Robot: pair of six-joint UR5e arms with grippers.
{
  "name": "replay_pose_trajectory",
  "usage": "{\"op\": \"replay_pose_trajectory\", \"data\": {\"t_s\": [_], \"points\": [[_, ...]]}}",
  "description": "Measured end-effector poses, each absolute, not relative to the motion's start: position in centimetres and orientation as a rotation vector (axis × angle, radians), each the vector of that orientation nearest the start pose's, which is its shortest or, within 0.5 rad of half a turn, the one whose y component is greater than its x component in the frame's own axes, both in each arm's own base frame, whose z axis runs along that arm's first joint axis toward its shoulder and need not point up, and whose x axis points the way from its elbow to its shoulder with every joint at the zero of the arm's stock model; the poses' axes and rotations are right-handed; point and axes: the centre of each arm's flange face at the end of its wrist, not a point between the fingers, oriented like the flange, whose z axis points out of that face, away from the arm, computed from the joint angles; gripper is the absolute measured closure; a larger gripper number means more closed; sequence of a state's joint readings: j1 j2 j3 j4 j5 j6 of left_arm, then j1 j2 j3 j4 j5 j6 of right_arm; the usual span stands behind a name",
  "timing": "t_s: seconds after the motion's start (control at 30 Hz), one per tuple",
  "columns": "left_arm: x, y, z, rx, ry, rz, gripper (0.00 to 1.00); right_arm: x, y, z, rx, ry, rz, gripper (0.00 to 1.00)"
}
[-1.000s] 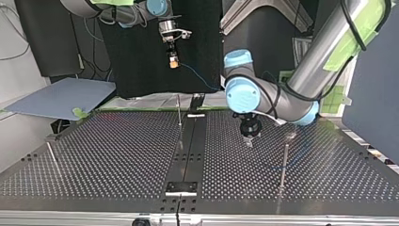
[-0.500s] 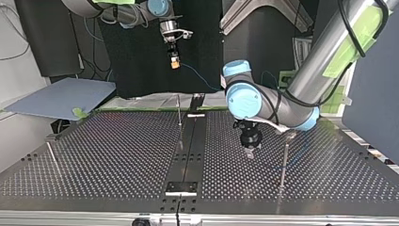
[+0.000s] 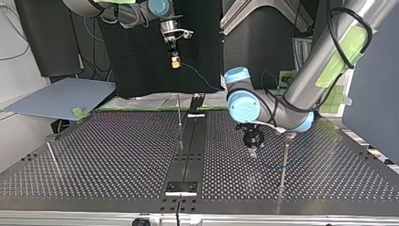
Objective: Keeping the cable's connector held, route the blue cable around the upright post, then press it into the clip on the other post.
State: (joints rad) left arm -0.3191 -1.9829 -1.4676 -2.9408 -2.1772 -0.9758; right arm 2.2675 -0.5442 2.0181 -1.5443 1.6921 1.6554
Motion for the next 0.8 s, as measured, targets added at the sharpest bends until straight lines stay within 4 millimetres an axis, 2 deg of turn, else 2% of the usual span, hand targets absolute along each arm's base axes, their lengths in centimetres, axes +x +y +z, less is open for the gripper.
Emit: {"op": "replay_pose_trajectory", "data": {"t_s": [0.2,0.8], "points": [[56.9,-26.2,30.4,0.313,1.699,0.726,0.02,41.9,-31.1,-10.0,1.534,-0.928,1.731,1.0],[58.0,-24.3,30.1,0.287,1.703,0.745,0.02,41.9,-31.0,-10.1,1.538,-0.929,1.73,1.0]]}}
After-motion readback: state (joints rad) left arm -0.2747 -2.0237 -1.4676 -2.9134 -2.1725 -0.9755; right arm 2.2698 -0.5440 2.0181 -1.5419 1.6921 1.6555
